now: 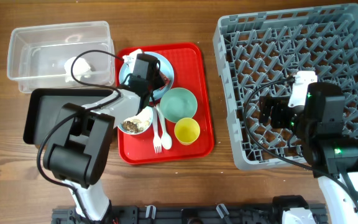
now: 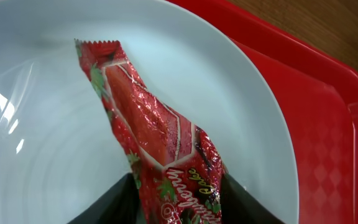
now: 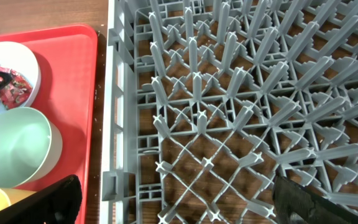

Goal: Sort waste into correct bins and load items into the dishwasher rack
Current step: 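Grasp the red wrapper with the left gripper and drop it into the clear bin, then grasp the rice bowl with the left gripper and tip contents onto black tray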

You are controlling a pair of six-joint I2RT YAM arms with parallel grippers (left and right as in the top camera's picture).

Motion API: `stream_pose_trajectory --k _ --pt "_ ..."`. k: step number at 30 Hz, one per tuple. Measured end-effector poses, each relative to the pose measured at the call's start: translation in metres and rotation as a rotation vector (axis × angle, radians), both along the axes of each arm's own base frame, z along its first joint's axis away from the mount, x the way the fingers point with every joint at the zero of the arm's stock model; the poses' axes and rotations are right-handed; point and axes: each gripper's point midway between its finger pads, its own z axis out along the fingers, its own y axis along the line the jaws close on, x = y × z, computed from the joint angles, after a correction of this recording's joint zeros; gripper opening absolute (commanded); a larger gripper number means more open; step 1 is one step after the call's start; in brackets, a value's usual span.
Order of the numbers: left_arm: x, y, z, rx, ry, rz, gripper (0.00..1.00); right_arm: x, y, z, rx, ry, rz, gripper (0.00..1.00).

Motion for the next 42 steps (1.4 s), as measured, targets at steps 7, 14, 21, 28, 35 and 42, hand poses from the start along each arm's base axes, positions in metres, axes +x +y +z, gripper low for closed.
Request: stream_pose_trajectory --k 7,14,21,28,35,42 --pt "0.004 -0.003 -0.004 -0.006 -0.013 0.000 0.04 0.000 0.000 0.000 0.000 0.000 0.000 1.00" --pt "0.012 0.056 0.126 0.051 -0.239 0.053 0.04 0.000 0.000 0.000 0.000 0.000 0.000 1.00" --pt "0.006 0.224 0.150 0.108 -0.263 0.414 0.28 0.000 0.000 0.000 0.000 0.000 0.000 0.99" --pt "-0.012 0.229 0.113 0.191 -0.086 0.353 0.61 0.000 0.000 0.000 0.000 0.000 0.000 1.00" --pt "-0.089 0.099 0.116 0.151 0.176 -0.057 1.00 0.000 0.000 0.000 0.000 0.000 0.000 1.00" --pt "-0.139 0.023 0.057 0.206 0.353 -0.318 0.59 0.000 0.001 0.000 0.004 0.001 0.004 1.00"
